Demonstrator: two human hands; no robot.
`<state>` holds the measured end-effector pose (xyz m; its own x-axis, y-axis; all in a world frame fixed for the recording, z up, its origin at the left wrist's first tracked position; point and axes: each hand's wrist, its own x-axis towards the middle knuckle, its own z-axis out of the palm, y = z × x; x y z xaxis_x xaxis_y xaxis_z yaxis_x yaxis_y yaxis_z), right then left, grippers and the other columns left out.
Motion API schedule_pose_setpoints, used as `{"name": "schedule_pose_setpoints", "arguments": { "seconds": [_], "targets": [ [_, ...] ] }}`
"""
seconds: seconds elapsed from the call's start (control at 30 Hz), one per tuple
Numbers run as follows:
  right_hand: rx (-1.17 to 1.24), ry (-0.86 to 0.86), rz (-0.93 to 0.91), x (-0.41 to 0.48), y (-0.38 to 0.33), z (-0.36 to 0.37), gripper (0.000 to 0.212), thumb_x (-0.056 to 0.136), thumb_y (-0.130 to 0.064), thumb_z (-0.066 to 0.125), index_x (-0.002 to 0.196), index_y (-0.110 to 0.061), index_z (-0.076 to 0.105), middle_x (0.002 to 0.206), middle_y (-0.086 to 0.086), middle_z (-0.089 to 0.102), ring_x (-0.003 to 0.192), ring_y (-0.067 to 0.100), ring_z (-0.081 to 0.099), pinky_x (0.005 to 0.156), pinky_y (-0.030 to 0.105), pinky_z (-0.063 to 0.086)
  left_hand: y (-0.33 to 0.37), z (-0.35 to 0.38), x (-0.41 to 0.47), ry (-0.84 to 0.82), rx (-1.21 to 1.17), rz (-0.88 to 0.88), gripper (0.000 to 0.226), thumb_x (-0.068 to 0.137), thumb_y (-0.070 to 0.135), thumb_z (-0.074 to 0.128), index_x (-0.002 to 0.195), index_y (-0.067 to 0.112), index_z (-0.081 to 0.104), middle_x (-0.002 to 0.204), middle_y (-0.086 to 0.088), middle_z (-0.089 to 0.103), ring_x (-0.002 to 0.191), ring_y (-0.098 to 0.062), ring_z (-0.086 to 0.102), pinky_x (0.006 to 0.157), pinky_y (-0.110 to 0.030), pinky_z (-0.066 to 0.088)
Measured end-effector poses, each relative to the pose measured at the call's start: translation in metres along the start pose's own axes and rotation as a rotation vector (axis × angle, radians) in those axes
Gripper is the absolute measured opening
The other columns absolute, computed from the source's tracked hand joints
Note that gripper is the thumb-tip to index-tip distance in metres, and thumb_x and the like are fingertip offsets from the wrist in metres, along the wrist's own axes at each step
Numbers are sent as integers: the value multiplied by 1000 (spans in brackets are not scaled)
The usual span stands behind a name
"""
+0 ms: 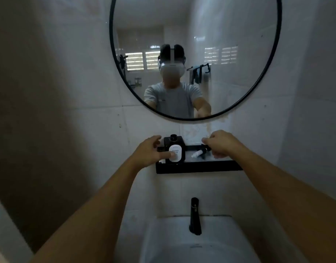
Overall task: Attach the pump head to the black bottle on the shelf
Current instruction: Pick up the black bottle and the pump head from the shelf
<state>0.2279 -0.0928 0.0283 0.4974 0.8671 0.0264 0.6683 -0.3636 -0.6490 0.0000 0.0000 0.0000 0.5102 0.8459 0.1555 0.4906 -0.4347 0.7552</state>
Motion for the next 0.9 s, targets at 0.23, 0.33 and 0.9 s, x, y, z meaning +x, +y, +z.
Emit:
{"name": "schedule_pose_setpoints", "arguments": {
  "seconds": [0.23, 0.33, 0.9],
  "targets": [
    [-12, 60, 50, 15, -1, 13, 35, 89, -35, 53, 92, -3, 65, 74, 16, 72, 65, 34, 72, 77, 42, 61, -10, 8, 16, -9, -147, 73, 81, 75, 30, 87, 146, 17, 50, 125, 6, 60, 114, -15, 60, 89, -24, 45],
    [-120, 113, 64, 20, -6, 22, 37, 88, -39, 52, 91, -5, 67, 74, 12, 70, 67, 31, 69, 68, 32, 55, -17, 13, 23, 30, -192, 87, 80, 74, 29, 88, 144, 17, 52, 127, 1, 64, 110, -15, 63, 84, -21, 49],
    [-235, 233, 82, 30, -14, 46, 25, 73, -27, 72, 66, -11, 54, 69, 9, 62, 62, 26, 58, 46, 24, 36, -28, 20, 27, 120, -256, 175, 71, 74, 29, 88, 137, 15, 58, 116, 2, 67, 99, -10, 63, 89, -31, 59]
  ]
}}
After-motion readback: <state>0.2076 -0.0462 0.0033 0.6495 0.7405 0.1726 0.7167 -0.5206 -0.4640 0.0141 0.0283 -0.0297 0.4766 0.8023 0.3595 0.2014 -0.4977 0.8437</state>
